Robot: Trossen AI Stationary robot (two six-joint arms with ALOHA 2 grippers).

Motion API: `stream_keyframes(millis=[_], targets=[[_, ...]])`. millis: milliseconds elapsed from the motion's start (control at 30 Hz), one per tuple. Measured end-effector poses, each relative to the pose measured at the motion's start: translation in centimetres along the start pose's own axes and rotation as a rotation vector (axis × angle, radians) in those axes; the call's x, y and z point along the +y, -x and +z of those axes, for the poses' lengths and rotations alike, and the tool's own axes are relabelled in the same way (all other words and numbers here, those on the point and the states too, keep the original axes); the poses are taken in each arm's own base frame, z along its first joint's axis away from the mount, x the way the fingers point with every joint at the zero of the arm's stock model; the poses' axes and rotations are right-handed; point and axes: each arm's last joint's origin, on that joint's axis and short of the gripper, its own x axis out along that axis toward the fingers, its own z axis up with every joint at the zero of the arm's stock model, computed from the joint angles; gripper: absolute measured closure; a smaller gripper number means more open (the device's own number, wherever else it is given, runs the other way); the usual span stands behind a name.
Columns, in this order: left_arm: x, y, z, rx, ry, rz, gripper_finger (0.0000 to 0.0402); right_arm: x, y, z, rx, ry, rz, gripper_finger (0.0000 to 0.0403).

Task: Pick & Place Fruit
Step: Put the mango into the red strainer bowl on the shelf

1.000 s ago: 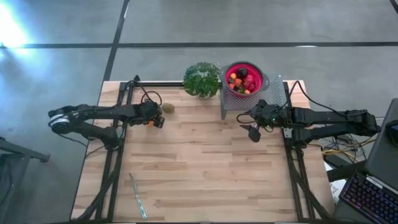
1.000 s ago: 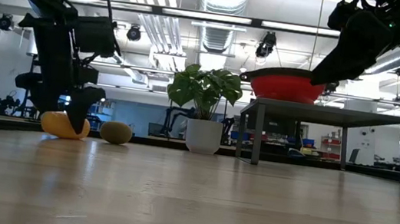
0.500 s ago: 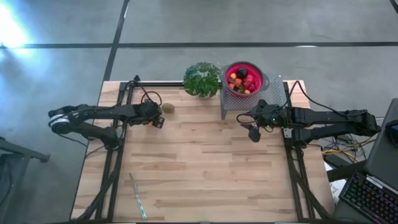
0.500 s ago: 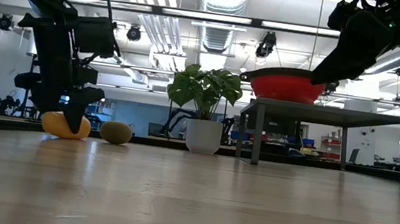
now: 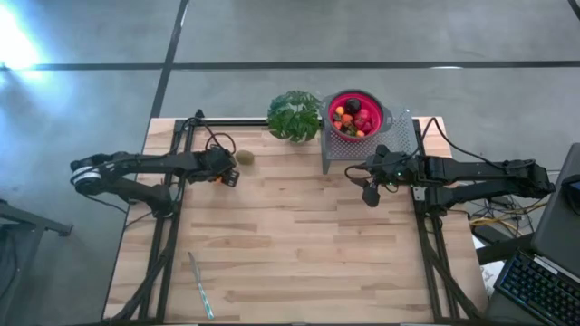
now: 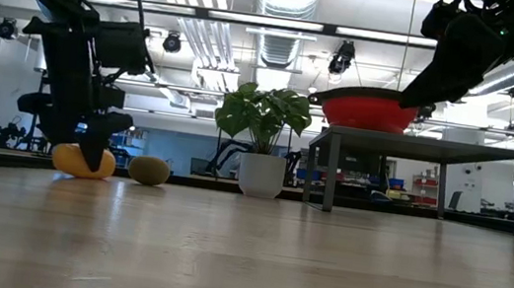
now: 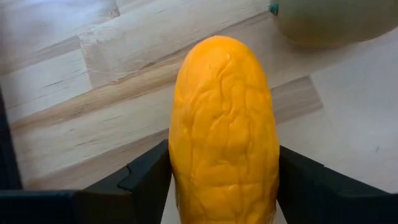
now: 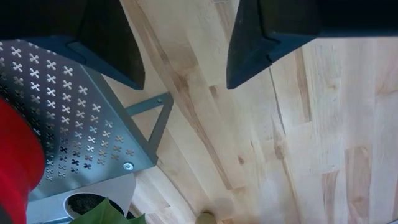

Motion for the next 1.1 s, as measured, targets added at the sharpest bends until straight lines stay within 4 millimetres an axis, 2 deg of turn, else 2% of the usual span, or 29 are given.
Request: stream_keyframes(millis=[233,400,833,1100], targets=[[-0.1,0.1,0.0,0.023,-0.006,-0.019,0.0151,0.0,0.0,-0.1,0.001,0.006,0.0,0.0191],[-0.7,0.7,0.6,0.062,-0.019,-0.118,0.0152,0.0,-0.1,-0.2,0.001,0.007,0.0,0.0192],[-2.8,2.8,1.9,0.138,-0.092,-0.381,0.0152,0.2,-0.2,0.4,-0.078,0.03,0.029,0.0158],[-5.0,5.0,1.9,0.122,-0.164,-0.5,0.0152,1.1,0.0,1.1,-0.156,0.1,0.251,0.0138]])
